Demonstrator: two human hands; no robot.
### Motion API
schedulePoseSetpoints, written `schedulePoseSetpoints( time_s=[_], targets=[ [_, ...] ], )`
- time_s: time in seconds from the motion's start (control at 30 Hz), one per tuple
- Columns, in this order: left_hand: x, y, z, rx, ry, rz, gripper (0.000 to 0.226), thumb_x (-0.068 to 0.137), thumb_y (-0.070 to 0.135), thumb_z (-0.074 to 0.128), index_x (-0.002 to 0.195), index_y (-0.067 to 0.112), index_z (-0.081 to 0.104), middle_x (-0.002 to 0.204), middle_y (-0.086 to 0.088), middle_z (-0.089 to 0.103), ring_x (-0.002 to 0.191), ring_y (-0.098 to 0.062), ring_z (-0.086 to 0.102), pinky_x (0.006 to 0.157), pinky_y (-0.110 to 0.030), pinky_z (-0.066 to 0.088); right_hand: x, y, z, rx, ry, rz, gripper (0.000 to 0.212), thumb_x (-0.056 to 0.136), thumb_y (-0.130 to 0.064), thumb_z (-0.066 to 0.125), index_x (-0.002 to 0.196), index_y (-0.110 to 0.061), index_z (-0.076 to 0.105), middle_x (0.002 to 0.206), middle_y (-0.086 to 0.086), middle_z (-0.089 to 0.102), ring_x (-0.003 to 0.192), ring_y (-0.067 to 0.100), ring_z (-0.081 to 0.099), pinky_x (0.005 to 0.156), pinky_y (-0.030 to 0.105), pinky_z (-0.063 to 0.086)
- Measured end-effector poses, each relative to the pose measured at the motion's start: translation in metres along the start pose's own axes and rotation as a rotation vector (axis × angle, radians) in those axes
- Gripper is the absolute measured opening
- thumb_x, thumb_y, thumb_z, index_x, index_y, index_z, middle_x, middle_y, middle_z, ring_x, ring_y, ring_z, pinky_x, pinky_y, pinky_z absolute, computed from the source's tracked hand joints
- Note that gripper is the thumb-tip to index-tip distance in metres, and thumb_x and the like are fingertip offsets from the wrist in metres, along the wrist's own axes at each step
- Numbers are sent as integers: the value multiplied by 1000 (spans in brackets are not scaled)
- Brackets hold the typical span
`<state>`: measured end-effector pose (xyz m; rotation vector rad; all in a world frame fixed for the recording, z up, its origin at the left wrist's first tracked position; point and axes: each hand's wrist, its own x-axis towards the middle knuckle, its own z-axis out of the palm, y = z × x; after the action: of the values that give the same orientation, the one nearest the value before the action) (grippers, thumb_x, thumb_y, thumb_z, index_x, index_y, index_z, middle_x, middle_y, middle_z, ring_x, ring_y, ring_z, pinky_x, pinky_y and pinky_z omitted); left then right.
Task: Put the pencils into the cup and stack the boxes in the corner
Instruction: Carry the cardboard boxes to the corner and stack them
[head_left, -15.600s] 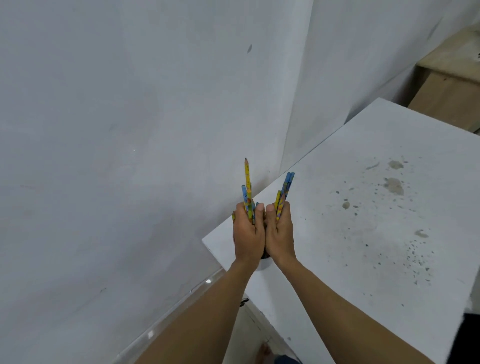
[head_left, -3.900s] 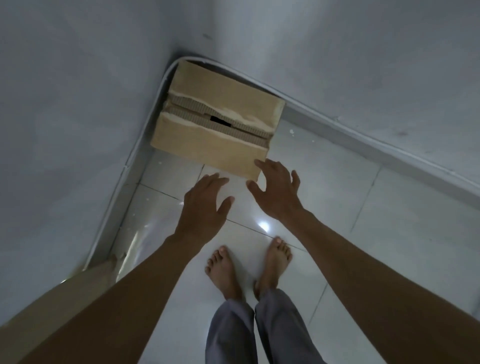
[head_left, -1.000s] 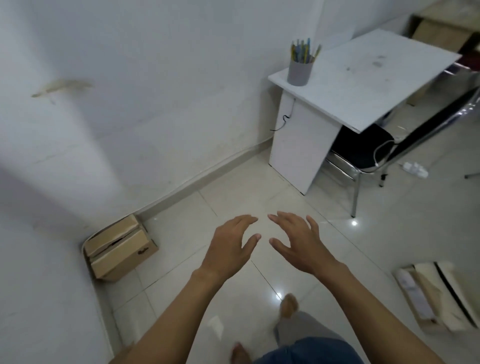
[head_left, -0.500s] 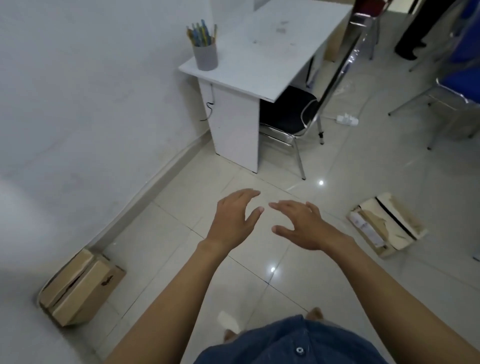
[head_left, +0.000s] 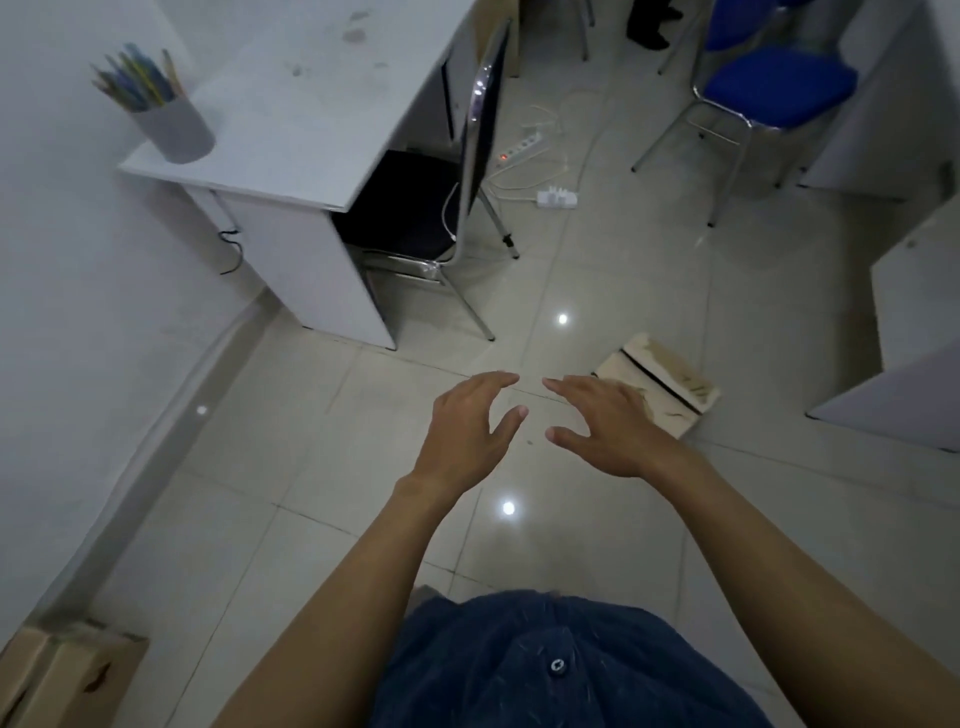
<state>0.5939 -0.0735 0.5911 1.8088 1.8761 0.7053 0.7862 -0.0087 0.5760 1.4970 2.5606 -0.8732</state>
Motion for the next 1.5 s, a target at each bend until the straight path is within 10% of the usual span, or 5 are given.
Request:
schedulePoseSetpoints(
  time_s=[0.83,1.5],
  targets=[
    [337,24,127,-27,-530,298,42,88,40,57,126,21,57,128,1,61,118,-19,56,99,-47,44,159,170,-86,121,102,588,69,89,-56,50,149,-32,25,158,4,22,146,25,14,116,48,7],
    [492,40,428,27,-715,-56,38,91,29,59,127,16,55,134,-4,55,122,-23,51,103,-40,41,265,501,-19,272,-39,745,73,92,-51,49,152,-26,17,160,12,10,147,31,9,117,50,11]
  ],
)
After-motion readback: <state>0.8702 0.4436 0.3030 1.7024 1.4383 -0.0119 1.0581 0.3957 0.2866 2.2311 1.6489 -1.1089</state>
